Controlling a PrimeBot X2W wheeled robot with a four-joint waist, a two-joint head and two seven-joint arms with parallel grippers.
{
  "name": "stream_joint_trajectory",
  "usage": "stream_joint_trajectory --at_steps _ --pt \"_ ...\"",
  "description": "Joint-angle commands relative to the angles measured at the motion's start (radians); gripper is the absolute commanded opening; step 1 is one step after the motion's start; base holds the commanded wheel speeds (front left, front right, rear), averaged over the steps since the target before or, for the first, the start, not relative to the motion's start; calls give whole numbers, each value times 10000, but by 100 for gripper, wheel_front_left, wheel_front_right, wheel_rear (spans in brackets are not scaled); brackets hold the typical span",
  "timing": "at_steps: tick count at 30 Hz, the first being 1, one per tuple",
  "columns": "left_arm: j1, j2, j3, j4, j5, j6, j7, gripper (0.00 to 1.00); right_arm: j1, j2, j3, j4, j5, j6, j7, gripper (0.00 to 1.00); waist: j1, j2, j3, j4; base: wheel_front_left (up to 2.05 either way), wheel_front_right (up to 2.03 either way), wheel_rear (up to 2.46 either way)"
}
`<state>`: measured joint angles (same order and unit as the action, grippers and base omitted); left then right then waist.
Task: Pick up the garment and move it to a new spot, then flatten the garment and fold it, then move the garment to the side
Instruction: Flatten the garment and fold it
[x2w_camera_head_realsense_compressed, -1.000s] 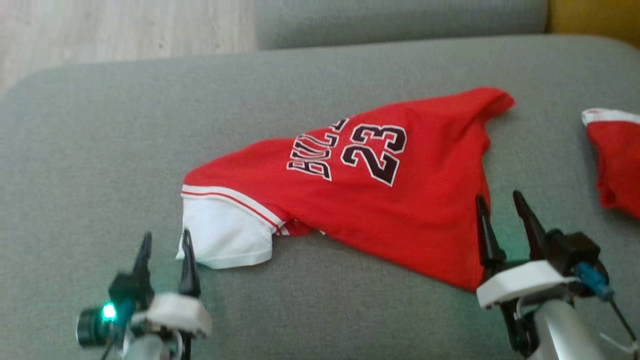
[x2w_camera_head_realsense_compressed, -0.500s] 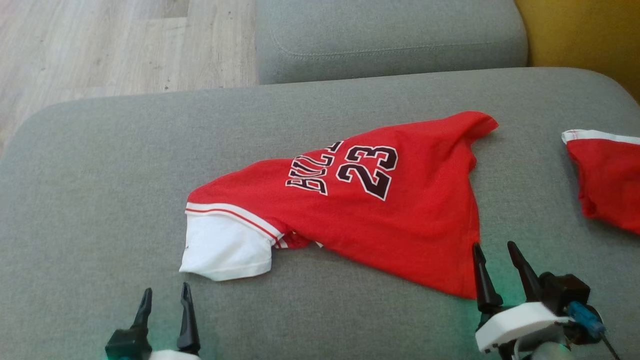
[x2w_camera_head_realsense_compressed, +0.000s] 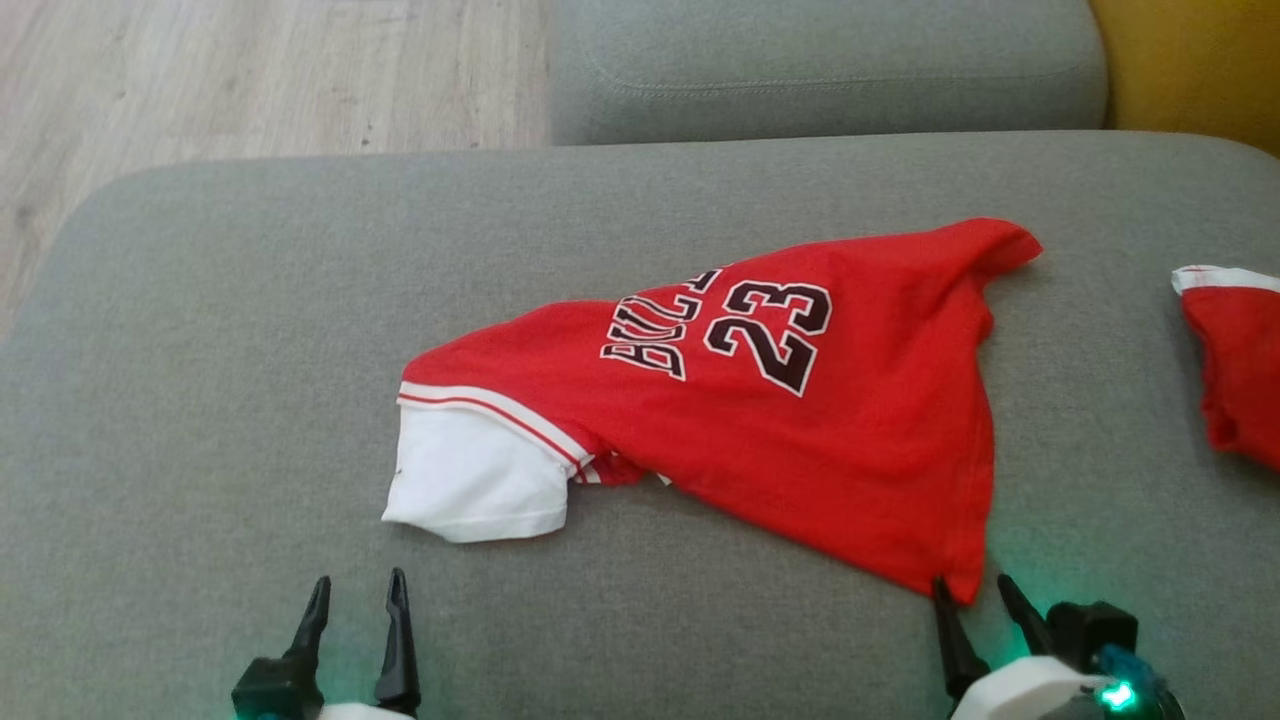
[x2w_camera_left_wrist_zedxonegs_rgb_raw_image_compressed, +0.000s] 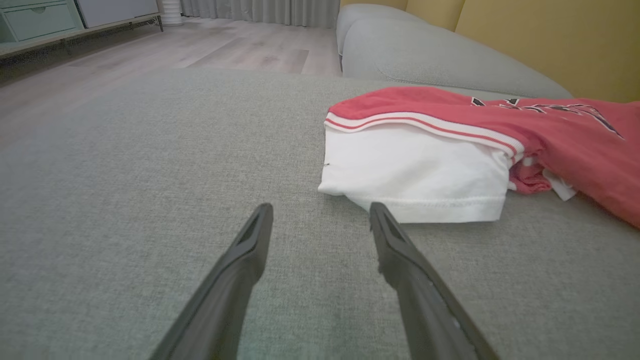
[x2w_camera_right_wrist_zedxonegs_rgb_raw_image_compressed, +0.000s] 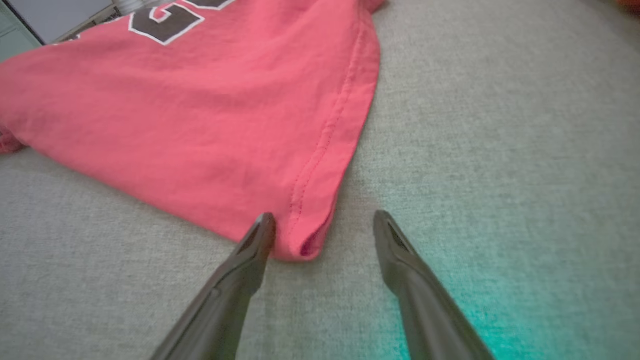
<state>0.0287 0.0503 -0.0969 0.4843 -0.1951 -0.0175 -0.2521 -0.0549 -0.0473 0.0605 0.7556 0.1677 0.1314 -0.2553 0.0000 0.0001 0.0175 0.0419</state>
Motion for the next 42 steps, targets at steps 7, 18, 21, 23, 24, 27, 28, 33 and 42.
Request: stream_joint_trajectory --at_steps 7,18,21,23,24,27,28,33,42 --pt "-445 0 253 -216 -78 59 -97 100 -697 -30 727 1074 653 -7 -65 0 0 -1 144 125 0 0 0" --pt "-497 0 -234 34 -907 -527 -97 100 -711 -201 -1617 306 -422 -7 -65 0 0 -1 69 -210 0 0 0" --pt "-571 0 -389 213 -1044 -720 -97 100 -727 -212 -1771 164 -600 -7 -65 0 0 -1 123 -283 0 0 0" --pt "-702 0 -576 415 -1146 -871 -97 100 -774 -201 -1856 78 -710 -7 -65 0 0 -1 196 -329 0 0 0" --pt "-771 0 -621 539 -1198 -915 -97 100 -804 -191 -1880 39 -750 -7 -65 0 0 -1 239 -346 0 0 0" --pt "-1016 -1 -684 825 -1349 -1022 -97 100 -908 -133 -1818 -70 -804 -7 -65 0 0 -1 375 -394 0 0 0" --pt "-1093 -1 -718 893 -1395 -1053 -97 100 -936 -114 -1776 -90 -799 -7 -65 0 0 -1 415 -400 0 0 0" --pt "-1378 -1 -792 1279 -1595 -1119 -97 100 -1001 -57 -1584 -162 -746 -7 -65 0 0 -1 554 -400 0 0 0" --pt "-1874 146 -2006 1978 -3010 -1129 -97 100 -1101 -36 -1455 -206 -685 -7 -65 0 0 -1 709 -432 0 0 0"
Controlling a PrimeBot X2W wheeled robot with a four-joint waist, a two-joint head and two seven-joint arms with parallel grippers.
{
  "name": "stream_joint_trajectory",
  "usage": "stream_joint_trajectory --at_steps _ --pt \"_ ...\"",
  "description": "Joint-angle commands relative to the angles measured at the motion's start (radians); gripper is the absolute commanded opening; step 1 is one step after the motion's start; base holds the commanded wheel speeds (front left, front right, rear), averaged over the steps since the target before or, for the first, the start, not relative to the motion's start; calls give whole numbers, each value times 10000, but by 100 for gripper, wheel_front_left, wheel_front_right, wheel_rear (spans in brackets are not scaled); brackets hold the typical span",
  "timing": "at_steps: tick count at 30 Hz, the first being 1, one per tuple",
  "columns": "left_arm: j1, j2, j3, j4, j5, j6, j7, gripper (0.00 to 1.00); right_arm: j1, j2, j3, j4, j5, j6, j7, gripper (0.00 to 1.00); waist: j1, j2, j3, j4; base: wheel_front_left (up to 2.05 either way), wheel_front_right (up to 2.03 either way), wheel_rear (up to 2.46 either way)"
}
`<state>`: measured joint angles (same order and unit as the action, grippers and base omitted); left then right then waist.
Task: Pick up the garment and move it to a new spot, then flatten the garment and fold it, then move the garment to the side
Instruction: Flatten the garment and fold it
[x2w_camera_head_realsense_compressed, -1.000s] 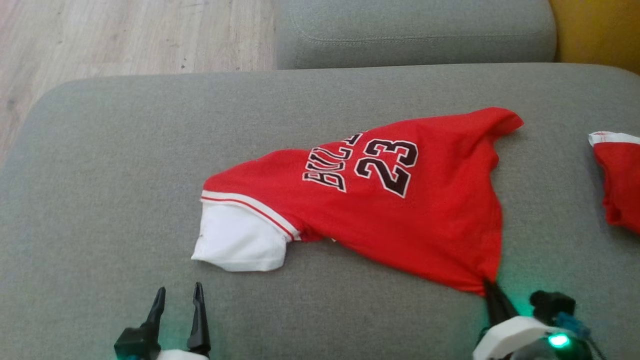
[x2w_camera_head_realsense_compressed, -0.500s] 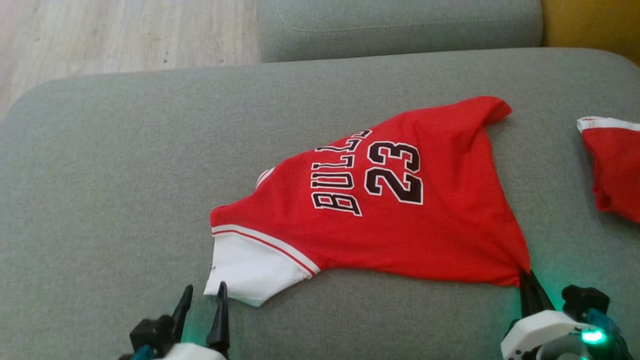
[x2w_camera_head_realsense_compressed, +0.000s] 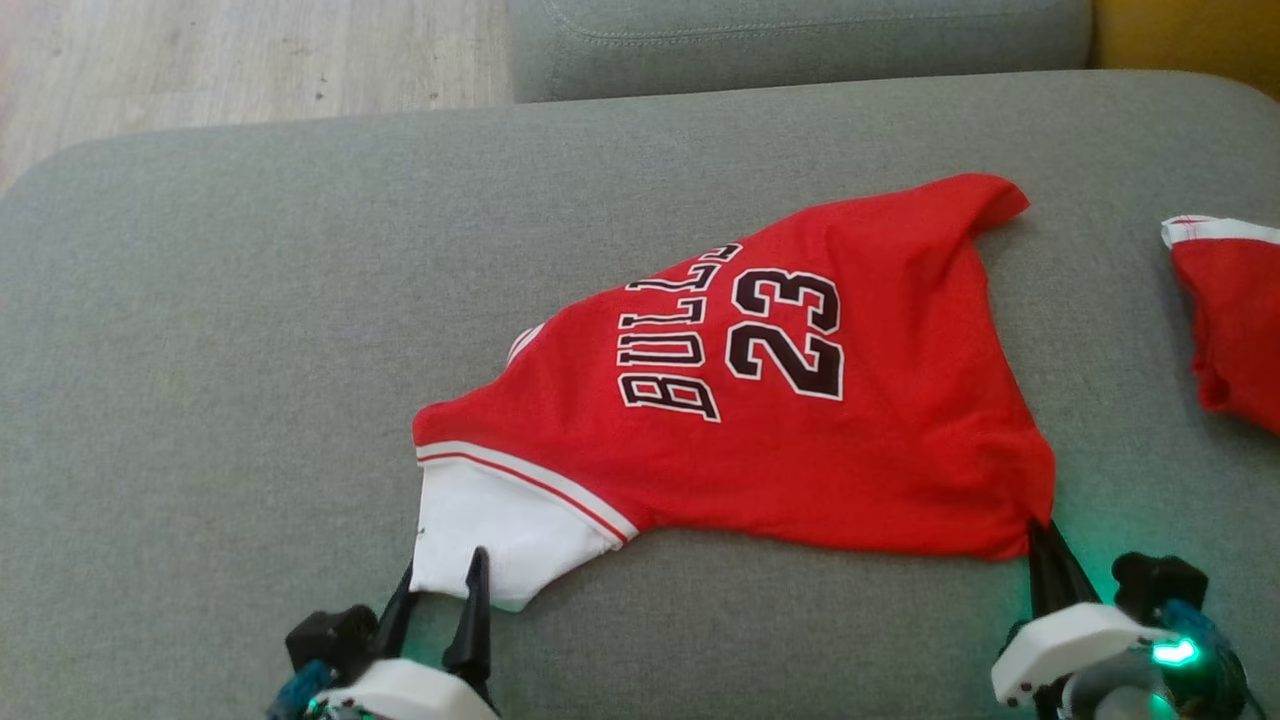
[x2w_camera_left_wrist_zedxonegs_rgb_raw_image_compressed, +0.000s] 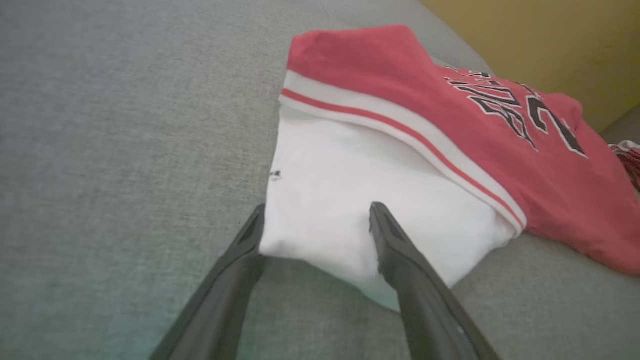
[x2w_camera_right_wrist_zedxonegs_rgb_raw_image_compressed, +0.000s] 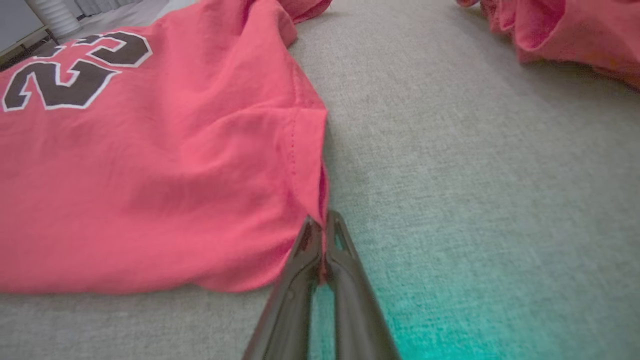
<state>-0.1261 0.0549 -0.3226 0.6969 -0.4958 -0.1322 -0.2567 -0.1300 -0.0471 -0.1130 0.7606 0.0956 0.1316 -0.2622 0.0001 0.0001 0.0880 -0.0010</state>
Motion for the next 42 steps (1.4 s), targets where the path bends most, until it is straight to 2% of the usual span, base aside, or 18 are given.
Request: stream_joint_trajectory --at_steps 1,2,3,4,5,12,17,21,22,28,30,35,39,42 --pt "-359 152 167 -143 -121 18 -51 100 -361 -37 284 -258 38 -9 4 0 -1 -1 14 -10 0 0 0" --pt "-385 191 99 -145 -216 17 -51 94 -370 -36 287 -262 39 -9 4 0 -1 -1 25 -17 0 0 0" --pt "-404 221 22 -151 -294 17 -51 62 -379 -36 286 -268 40 -9 4 0 -1 -1 35 -23 0 0 0" --pt "-423 258 -54 -175 -343 17 -51 14 -385 -35 283 -271 43 -9 4 0 -1 -1 42 -27 0 0 0" --pt "-430 294 -101 -211 -373 17 -51 0 -388 -35 282 -270 46 -9 4 0 -1 -1 42 -28 0 0 0" --pt "-197 350 472 -1508 51 16 -51 0 -367 -33 275 -707 372 -9 4 0 -1 -1 -165 129 0 0 0" --pt "-485 497 622 -3187 141 16 -51 0 -869 -33 585 -2277 1650 -9 4 0 -1 -1 -530 236 0 0 0" --pt "-1485 1258 486 -4311 -3 16 -51 0 -1941 -187 749 -3742 2380 -9 4 0 -1 -1 -851 181 0 0 0" --pt "-1485 1258 486 -4311 -3 16 -51 0 -1941 -187 749 -3742 2380 -9 4 0 -1 -1 -851 181 0 0 0" --pt "-3896 2716 559 -5090 -217 16 25 0 -4115 -1174 1357 -5010 3092 -9 4 0 -1 -1 -1268 93 0 0 0" --pt "-4614 3090 570 -5192 -92 16 270 0 -4821 -1545 1679 -5127 3197 -9 4 0 -1 -1 -1352 76 0 0 0" --pt "-5966 3498 537 -5439 115 53 1198 0 -6374 -2288 2213 -5079 3356 -9 304 0 -1 -1 -1389 150 0 0 0" --pt "-6770 3641 338 -5479 306 155 2068 0 -7250 -2554 2512 -4747 3377 -9 846 0 -1 -1 -1196 228 0 0 0" --pt "-7237 3536 281 -5291 287 281 2464 0 -7758 -2589 2762 -4274 3245 -9 1110 0 -1 -1 -886 269 0 0 0"
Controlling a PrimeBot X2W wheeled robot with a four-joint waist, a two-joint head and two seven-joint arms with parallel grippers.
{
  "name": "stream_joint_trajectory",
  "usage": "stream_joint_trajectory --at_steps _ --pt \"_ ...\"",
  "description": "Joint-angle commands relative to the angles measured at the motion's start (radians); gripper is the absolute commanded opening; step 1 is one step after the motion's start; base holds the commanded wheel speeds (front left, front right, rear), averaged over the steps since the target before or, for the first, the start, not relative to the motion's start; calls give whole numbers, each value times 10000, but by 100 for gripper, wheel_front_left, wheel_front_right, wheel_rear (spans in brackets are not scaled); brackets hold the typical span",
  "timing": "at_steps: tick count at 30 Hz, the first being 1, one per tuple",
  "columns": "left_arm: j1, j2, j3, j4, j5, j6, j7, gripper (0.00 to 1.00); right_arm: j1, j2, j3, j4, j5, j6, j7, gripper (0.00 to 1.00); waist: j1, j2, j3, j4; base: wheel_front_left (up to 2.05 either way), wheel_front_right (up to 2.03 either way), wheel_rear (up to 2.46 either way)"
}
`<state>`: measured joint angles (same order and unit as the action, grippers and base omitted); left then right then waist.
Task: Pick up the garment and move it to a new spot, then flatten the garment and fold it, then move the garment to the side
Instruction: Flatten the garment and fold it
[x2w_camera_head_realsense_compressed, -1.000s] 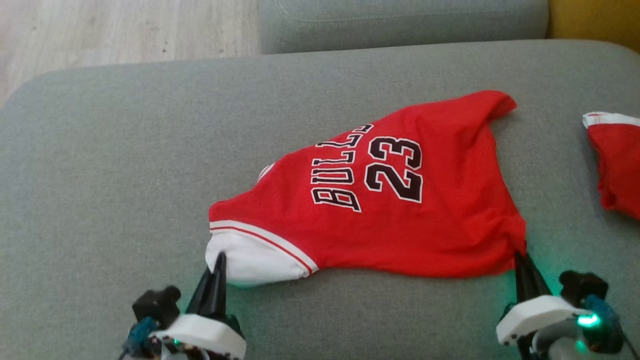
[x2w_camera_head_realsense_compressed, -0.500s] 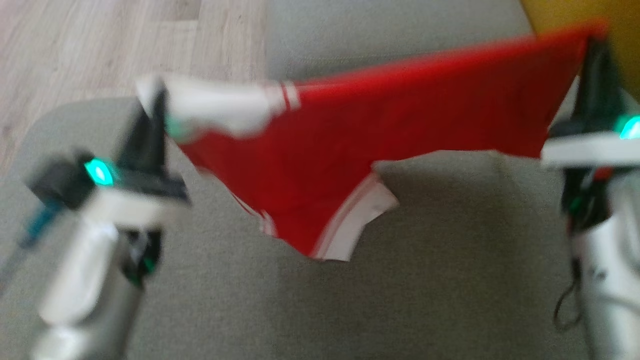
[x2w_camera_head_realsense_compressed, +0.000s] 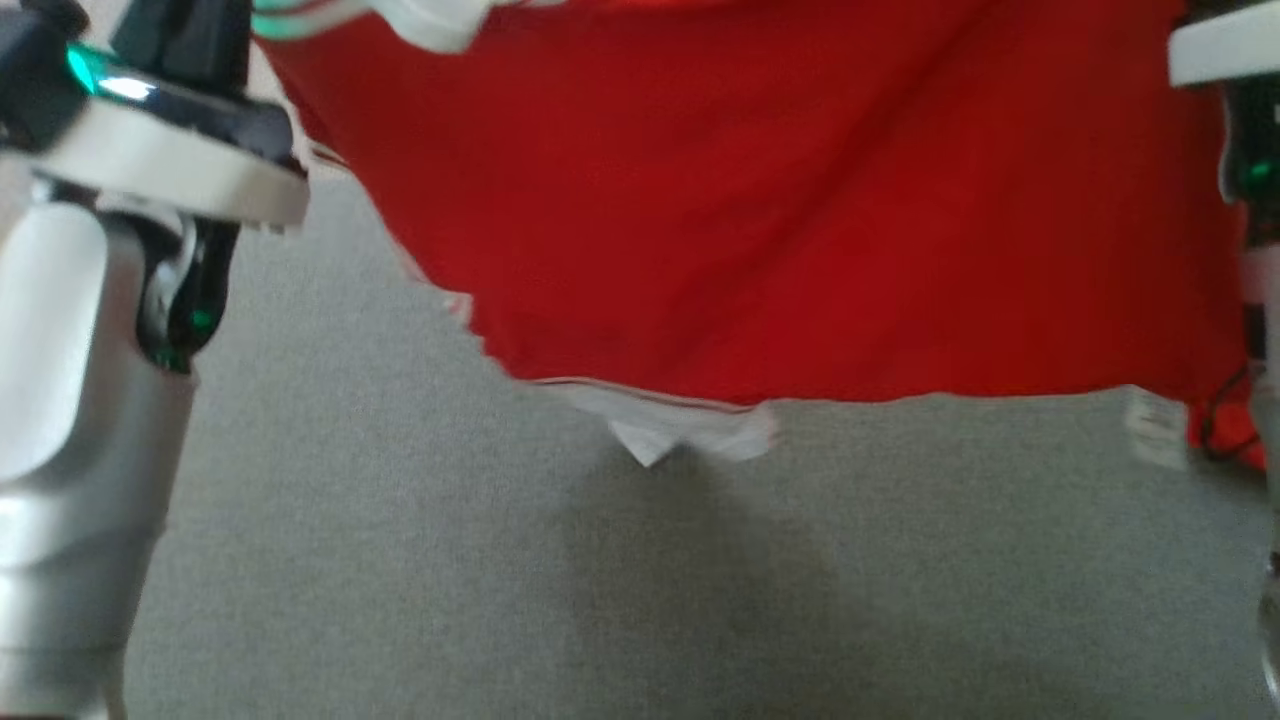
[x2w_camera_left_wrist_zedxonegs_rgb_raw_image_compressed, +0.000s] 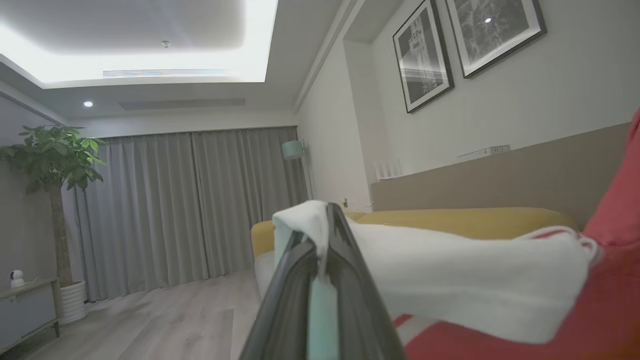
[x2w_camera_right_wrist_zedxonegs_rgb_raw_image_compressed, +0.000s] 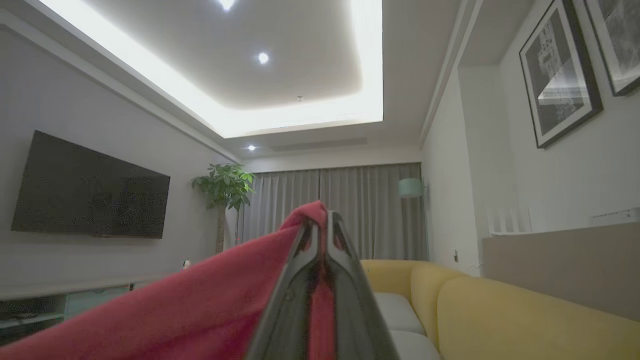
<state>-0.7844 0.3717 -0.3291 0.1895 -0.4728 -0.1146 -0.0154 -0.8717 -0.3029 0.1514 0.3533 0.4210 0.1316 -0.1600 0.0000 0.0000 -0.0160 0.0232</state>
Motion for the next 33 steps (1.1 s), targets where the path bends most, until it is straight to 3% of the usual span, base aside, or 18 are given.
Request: stream_joint_trajectory --at_steps 1,5,12,18,25,29,33 --pt "-801 303 375 -106 12 171 124 0 -519 1 165 -1 -46 -9 157 0 0 0 324 35 0 0 0" --pt "-1671 196 496 507 221 492 -8 0 -1661 100 336 802 -562 -9 59 0 0 0 1315 28 0 0 0" --pt "-4354 135 584 2339 1538 1232 -1848 0 -4743 447 -150 2601 -1832 -9 -771 0 0 0 2933 -82 0 0 0" --pt "-5760 -440 884 3100 1816 1522 -2445 0 -6035 512 -925 3654 -2619 -9 -1002 0 0 0 3653 88 0 0 0" --pt "-4041 -1133 1532 2671 1734 1351 -2460 0 -4621 474 -952 4003 -2311 -9 -1014 0 0 0 3936 285 0 0 0" --pt "-1655 -1818 2218 2644 1469 1121 -2461 0 -2494 497 -557 3789 -1482 -9 -1015 0 0 0 3777 302 0 0 0" --pt "979 -2592 2736 2971 1284 537 -2462 0 79 612 -350 3385 -432 -9 -1016 0 0 0 3382 232 0 0 0"
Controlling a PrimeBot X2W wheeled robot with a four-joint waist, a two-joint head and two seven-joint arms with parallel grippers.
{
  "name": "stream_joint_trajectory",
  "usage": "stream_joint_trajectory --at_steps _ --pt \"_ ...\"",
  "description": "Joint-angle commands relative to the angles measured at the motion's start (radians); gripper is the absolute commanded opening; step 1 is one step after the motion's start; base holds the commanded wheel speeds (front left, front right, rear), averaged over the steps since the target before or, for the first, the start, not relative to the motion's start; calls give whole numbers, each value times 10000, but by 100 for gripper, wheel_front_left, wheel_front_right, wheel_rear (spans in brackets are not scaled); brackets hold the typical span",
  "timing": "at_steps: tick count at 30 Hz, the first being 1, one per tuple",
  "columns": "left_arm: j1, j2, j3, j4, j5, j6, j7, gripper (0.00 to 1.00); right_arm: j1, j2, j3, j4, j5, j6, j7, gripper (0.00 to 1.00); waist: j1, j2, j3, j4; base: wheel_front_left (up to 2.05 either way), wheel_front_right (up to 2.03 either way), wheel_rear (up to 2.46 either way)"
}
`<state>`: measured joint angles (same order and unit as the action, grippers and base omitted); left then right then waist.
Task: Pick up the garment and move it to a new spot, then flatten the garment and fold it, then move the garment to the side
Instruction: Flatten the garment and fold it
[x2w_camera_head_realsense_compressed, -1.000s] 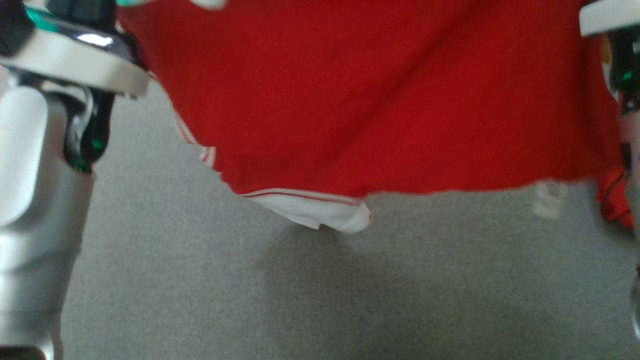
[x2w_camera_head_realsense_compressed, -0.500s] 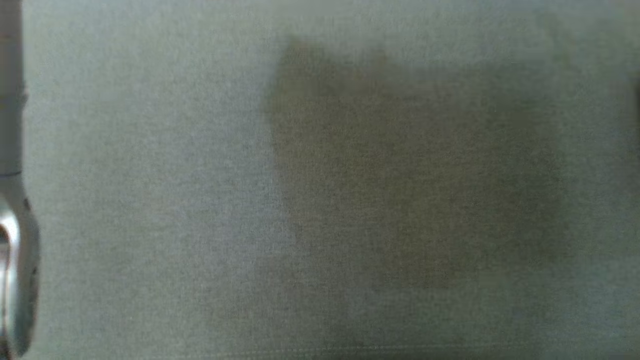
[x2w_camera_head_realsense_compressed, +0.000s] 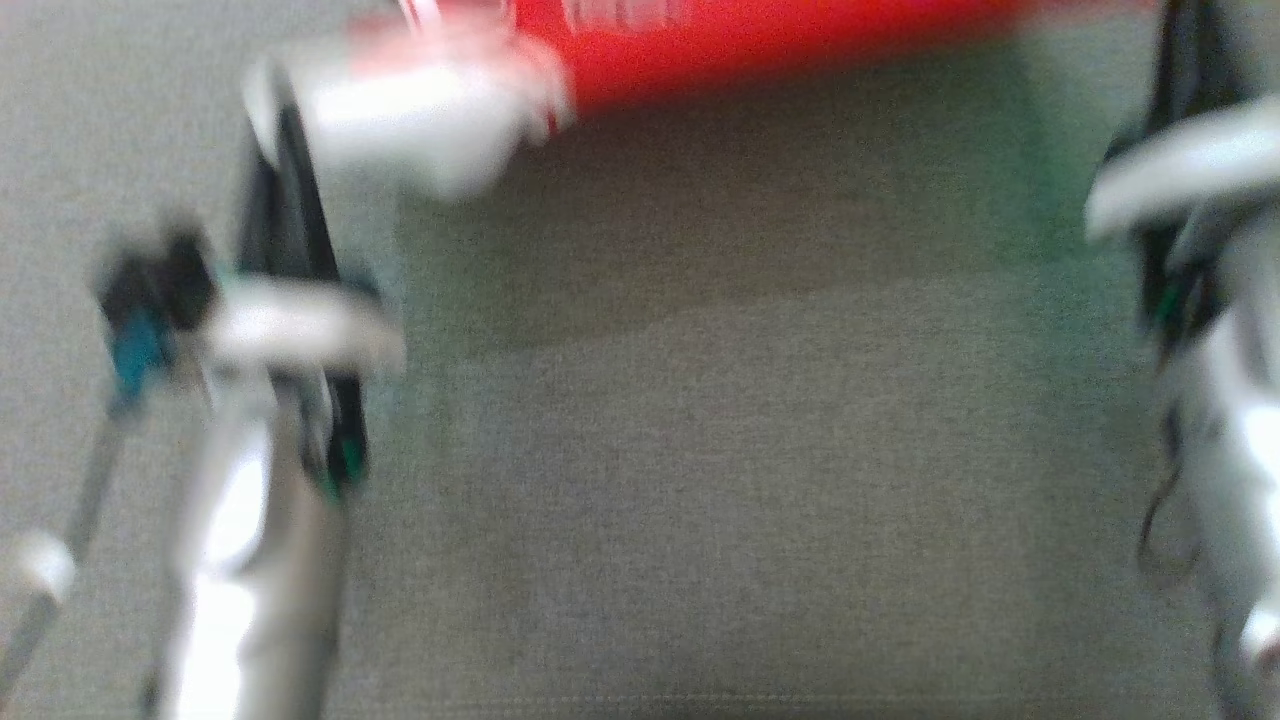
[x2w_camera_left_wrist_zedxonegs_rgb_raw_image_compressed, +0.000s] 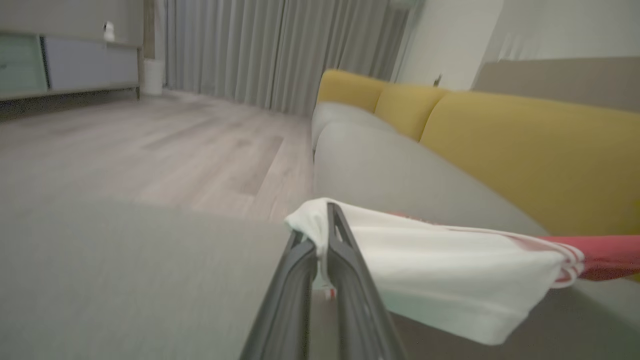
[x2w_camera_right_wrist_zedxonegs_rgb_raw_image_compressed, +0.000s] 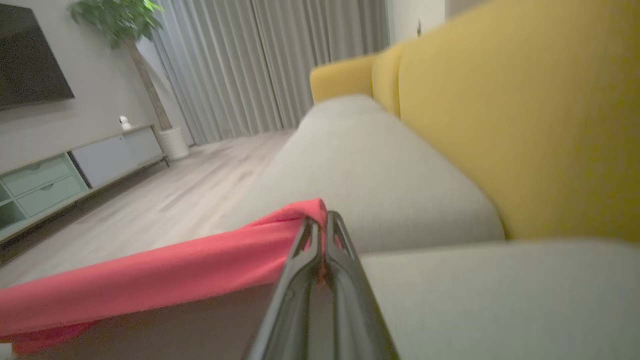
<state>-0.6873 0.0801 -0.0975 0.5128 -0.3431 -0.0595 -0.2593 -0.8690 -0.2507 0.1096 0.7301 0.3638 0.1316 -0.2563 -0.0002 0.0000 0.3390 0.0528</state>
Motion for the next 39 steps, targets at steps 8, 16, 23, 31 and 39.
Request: stream_joint_trajectory --at_steps 8,16,23,31,39 --pt "3433 -272 701 472 -375 -607 -23 0 3724 550 556 -854 1517 -9 -54 0 2 0 -1299 -344 0 0 0" --pt "5365 -295 281 456 -1403 -691 -24 0 5762 905 672 -900 1876 -9 -54 0 2 0 -2664 -436 0 0 0" --pt "7131 -297 330 302 -1761 -699 -24 0 7083 1159 445 -871 1826 -9 -54 0 2 0 -3568 -380 0 0 0" --pt "8467 -297 313 15 -1896 -696 -24 0 8644 1291 243 -891 1891 -9 -55 0 2 0 -4117 -176 0 0 0" --pt "8335 -298 441 -974 -1872 -704 -24 0 8983 1429 239 -1513 2120 -9 -55 0 2 0 -4074 -139 0 0 0"
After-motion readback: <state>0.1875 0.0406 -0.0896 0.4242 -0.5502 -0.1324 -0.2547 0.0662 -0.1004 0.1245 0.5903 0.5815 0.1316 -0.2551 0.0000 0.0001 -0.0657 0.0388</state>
